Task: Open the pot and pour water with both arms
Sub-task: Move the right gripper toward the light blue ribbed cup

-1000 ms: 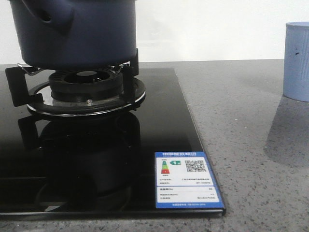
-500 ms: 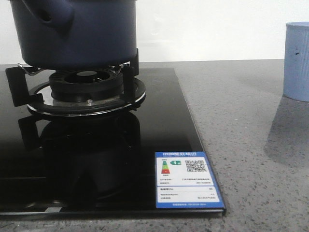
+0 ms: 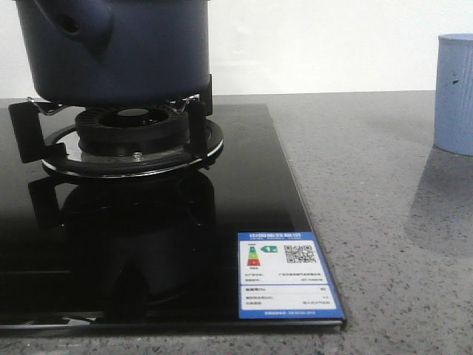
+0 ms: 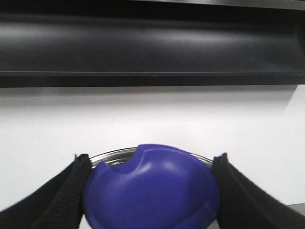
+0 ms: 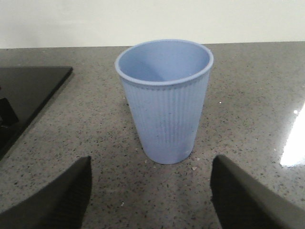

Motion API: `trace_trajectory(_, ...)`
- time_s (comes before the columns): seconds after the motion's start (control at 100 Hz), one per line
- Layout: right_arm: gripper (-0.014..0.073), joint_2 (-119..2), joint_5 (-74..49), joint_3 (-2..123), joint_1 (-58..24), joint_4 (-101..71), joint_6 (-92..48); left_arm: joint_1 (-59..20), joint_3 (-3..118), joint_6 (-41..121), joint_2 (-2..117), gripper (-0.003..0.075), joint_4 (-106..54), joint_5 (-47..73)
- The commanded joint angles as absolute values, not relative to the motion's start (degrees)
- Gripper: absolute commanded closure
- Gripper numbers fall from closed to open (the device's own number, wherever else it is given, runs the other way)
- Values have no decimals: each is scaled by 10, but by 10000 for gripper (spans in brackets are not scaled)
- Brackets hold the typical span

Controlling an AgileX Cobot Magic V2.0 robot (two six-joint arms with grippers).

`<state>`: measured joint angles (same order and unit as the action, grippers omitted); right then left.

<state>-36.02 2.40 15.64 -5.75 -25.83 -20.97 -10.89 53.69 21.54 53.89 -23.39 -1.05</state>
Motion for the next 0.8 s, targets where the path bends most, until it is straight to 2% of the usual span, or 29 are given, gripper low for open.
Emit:
trace_trajectory(0.0,120,-392,92,171,-59,-262,-216,-107,558,215,528,309,-231,-67)
trace_trajectory(0.29,112,-470,133,181,-59,-262,-216,-107,558,215,528,309,-231,-67)
trace_trajectory(0.49,32,-509,140,203,-59,-262,-204,-107,558,215,528,309,-231,-70)
trace_trajectory(0.79,30,-561,144,221,-60,-262,-196,-107,558,215,528,309,-231,-70)
